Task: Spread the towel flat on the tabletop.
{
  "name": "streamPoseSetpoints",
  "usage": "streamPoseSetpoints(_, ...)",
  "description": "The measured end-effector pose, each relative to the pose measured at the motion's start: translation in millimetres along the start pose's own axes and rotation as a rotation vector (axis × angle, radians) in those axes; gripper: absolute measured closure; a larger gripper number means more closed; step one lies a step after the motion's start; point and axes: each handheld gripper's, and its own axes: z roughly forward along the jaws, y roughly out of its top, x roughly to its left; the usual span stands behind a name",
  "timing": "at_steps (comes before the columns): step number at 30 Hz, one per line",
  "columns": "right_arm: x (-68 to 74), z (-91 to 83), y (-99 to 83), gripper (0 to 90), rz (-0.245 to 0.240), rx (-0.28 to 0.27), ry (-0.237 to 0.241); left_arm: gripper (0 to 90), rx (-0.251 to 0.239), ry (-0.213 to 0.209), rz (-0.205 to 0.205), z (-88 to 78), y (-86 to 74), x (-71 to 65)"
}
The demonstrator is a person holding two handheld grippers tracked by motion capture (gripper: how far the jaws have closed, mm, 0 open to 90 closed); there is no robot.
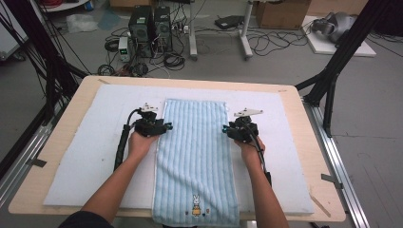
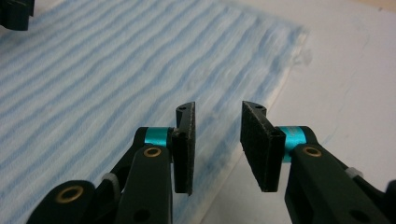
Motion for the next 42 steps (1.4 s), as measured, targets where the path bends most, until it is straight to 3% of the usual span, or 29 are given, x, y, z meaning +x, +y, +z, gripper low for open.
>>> streamPoseSetpoints(2,0.1,4.5,-3.0,66.7,0.006,0.023,-0.001,60.8,0.016,0.038,0.041,2.0,-1.3,-3.7)
streamPoseSetpoints(4,-0.7,11.1,-5.5,73.6,0.001,0.062,-0.017,83.7,0.012,0.066,0.061,4.4,-0.7,-5.4)
streamPoseSetpoints(6,-3.4,13.5,-5.8,86.7,0.014,0.044,-0.024,88.0,0.0,0.077,0.041,7.4,0.5,-4.5)
streamPoseSetpoints(9,-5.2,16.1,-4.9,88.0,0.013,0.038,-0.043,88.5,-0.022,0.092,0.013,12.5,2.5,-2.7)
streamPoseSetpoints(11,-3.9,18.3,-3.9,88.0,-0.01,0.031,-0.087,88.4,-0.021,0.095,0.008,15.2,5.2,-1.1)
streamPoseSetpoints(15,-5.8,23.0,-3.6,87.6,0.019,0.002,-0.117,86.6,-0.031,0.092,-0.015,18.2,6.8,0.2)
streamPoseSetpoints(16,-5.7,23.1,-3.5,86.6,0.016,0.001,-0.116,82.0,-0.036,0.079,-0.03,17.7,6.9,0.4)
streamPoseSetpoints(18,-5.6,20.6,-3.1,77.8,0.018,-0.001,-0.12,61.5,-0.033,0.083,-0.051,15.4,7.6,-0.5)
streamPoseSetpoints(19,-6.1,19.1,-3.0,73.6,0.026,-0.007,-0.117,55.8,-0.025,0.084,-0.054,12.6,7.6,-1.4)
streamPoseSetpoints(23,-3.1,4.4,-3.3,68.3,0.038,-0.035,-0.064,54.6,-0.054,0.048,-0.026,-6.2,-3.3,-7.6)
streamPoseSetpoints(27,16.1,-11.2,-9.3,68.4,-0.043,-0.047,0.024,58.4,-0.068,-0.02,0.021,-26.6,-19.3,-13.6)
streamPoseSetpoints(31,36.6,-21.1,-23.2,66.1,-0.094,-0.032,0.093,60.7,-0.059,-0.103,0.069,-43.3,-33.7,-24.3)
streamPoseSetpoints(32,41.8,-23.4,-27.4,65.8,-0.109,-0.028,0.101,62.5,-0.054,-0.107,0.094,-47.0,-37.2,-27.5)
streamPoseSetpoints(35,53.7,-30.1,-40.7,64.6,-0.151,-0.012,0.113,65.4,-0.027,-0.146,0.107,-54.9,-48.9,-34.7)
streamPoseSetpoints(40,62.6,-46.8,-50.7,62.5,-0.152,0.006,0.144,77.3,0.013,-0.198,0.127,-67.5,-70.6,-43.8)
streamPoseSetpoints(42,64.3,-55.8,-58.4,62.5,-0.139,-0.002,0.165,78.8,-0.002,-0.204,0.134,-72.9,-75.6,-45.6)
